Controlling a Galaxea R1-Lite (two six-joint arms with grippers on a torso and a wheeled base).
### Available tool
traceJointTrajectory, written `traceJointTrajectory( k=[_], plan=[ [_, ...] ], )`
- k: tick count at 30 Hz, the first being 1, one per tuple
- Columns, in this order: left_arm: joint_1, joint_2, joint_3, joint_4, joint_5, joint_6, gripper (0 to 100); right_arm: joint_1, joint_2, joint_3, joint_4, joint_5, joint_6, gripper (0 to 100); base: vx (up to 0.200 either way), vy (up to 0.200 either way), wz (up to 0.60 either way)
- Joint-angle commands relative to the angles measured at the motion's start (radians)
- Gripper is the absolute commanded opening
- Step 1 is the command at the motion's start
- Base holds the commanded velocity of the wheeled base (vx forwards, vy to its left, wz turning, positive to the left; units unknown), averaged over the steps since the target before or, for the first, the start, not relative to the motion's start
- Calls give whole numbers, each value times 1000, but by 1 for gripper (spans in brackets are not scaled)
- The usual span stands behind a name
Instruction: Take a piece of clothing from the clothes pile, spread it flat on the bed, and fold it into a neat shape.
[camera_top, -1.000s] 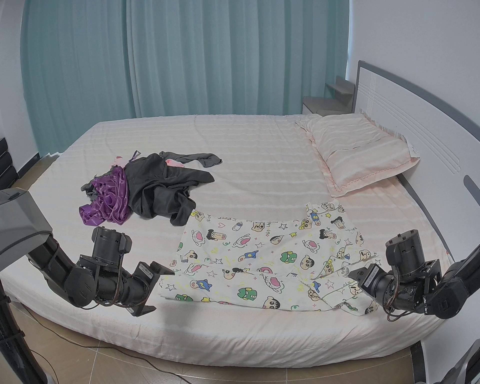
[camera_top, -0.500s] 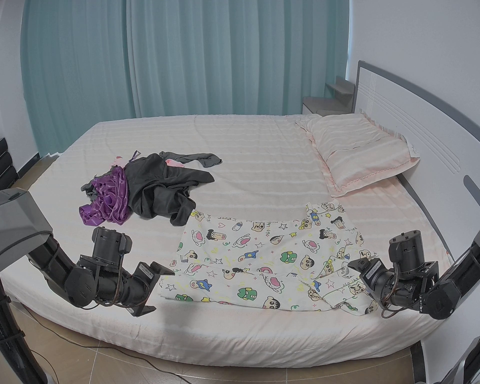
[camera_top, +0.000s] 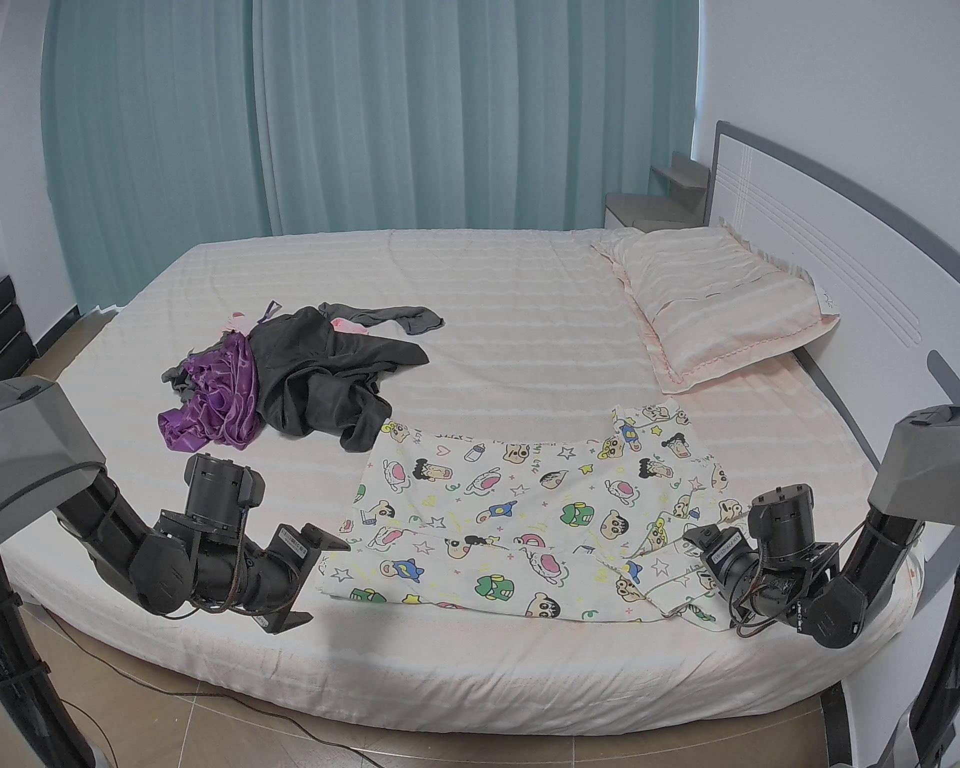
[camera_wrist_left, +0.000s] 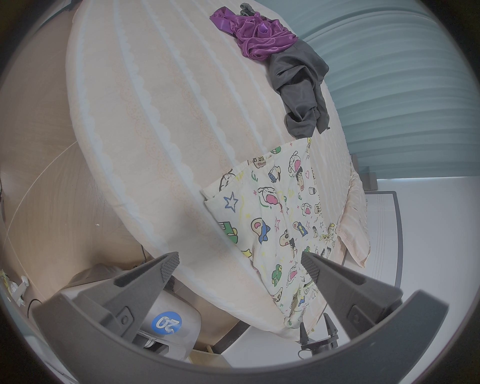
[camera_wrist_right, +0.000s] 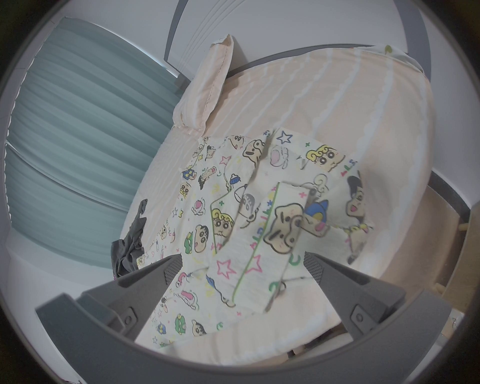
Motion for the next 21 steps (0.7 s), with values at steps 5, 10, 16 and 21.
traceJointTrajectory(
  k=[5,10,16,21],
  plan=[
    [0,2,0,0,0,0,100,-60,151,11,-134,1,-41,100,0,0,0],
    [0,2,0,0,0,0,100,-74,179,7,-150,-3,-45,100,0,0,0],
    [0,2,0,0,0,0,100,-80,179,-3,-151,-3,-46,100,0,0,0],
    [-2,2,0,0,0,1,100,-78,180,-46,-150,-3,-49,100,0,0,0]
  ],
)
